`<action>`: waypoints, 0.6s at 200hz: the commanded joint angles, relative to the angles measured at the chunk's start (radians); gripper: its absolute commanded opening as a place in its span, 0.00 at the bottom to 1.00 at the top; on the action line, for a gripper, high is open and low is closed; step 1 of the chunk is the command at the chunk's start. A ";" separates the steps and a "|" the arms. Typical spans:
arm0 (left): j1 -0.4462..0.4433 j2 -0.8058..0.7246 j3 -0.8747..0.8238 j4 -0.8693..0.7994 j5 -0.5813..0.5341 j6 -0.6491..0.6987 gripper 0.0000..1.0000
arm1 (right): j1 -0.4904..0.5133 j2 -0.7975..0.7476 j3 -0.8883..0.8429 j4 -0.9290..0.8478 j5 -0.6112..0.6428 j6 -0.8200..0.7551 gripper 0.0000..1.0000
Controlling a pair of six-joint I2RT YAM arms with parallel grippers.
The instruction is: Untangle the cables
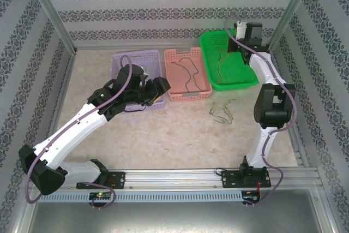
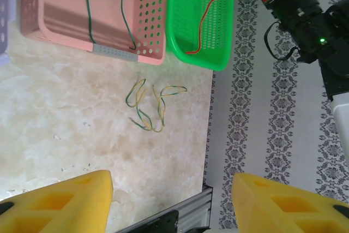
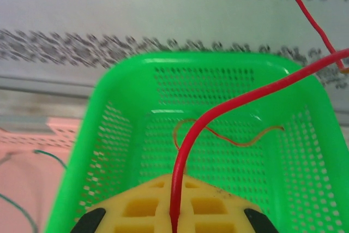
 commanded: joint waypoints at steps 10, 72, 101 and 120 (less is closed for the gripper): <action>-0.001 -0.012 -0.012 0.030 -0.025 -0.014 0.59 | 0.011 0.017 -0.052 0.029 0.120 -0.047 0.00; -0.002 0.001 -0.011 0.050 -0.014 -0.015 0.59 | 0.027 0.001 -0.066 -0.144 -0.047 0.011 0.00; -0.001 -0.009 -0.014 0.052 -0.013 -0.014 0.59 | 0.023 0.014 -0.064 -0.189 -0.047 0.035 0.00; -0.001 -0.020 -0.022 0.052 -0.011 -0.018 0.59 | 0.019 0.062 0.016 -0.280 -0.062 0.038 0.00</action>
